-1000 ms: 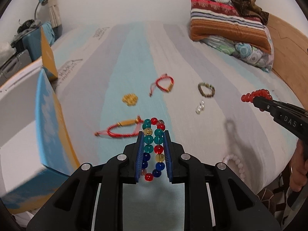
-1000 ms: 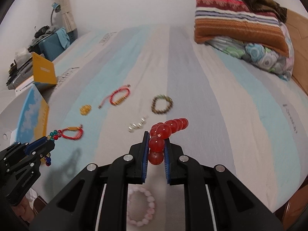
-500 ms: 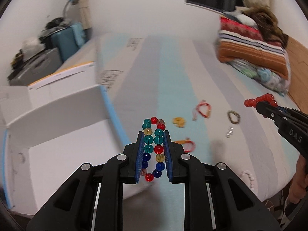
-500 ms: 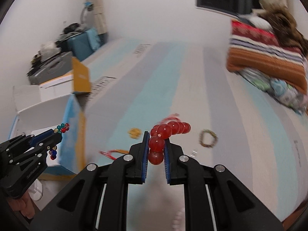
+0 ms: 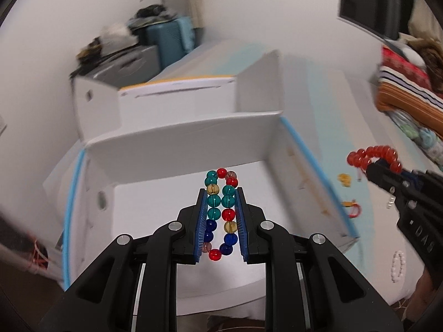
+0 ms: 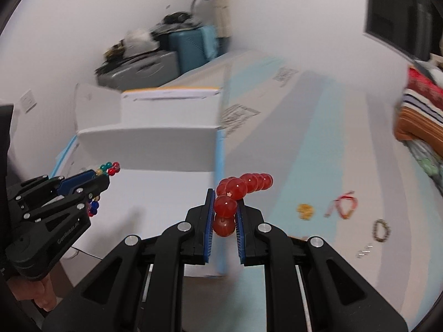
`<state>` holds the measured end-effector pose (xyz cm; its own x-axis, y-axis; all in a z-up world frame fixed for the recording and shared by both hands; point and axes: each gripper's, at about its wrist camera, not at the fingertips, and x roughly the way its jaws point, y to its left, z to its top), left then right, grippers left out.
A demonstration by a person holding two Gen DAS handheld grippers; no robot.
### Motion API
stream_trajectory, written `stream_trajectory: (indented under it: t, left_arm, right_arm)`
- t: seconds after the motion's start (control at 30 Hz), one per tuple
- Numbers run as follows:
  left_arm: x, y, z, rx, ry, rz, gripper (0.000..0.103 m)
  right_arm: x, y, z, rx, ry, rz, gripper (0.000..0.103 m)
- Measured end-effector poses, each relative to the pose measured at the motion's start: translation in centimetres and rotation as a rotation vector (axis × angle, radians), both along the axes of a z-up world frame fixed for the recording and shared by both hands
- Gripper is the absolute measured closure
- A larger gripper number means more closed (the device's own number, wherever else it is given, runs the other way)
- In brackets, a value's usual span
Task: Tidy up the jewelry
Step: 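Carry both bead bracelets over the white box with both grippers, then open both grippers to drop the bracelets into the box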
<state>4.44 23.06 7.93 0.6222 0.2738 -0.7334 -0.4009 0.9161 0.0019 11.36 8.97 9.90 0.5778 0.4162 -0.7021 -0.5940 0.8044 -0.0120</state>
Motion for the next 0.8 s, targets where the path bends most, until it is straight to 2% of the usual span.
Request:
stream_trajectory:
  t: [0.17,0.33,0.4,0.8]
  left_arm:
    - [-1.2,3.0,-1.7,-0.018,0.046,0.056,0.083]
    - [-1.6,4.8,-3.6,-0.044,0.078,0.078,0.083]
    - [-1.5,5.5,-4.5,-0.048,0.100,0.090,0.091]
    - [-1.8,6.9,-6.4,-0.070,0.138,0.117,0.089]
  right_arm:
    - [-0.3,3.8,-2.8,-0.039,0.082,0.065,0.090]
    - [0.0,6.6,-5.4,-0.083,0.149,0.081,0.090]
    - [0.3,7.1,-6.4,-0.099,0.174,0.075,0.090]
    - [0.7,8.7,-9.8,-0.171,0.240,0.051,0.088]
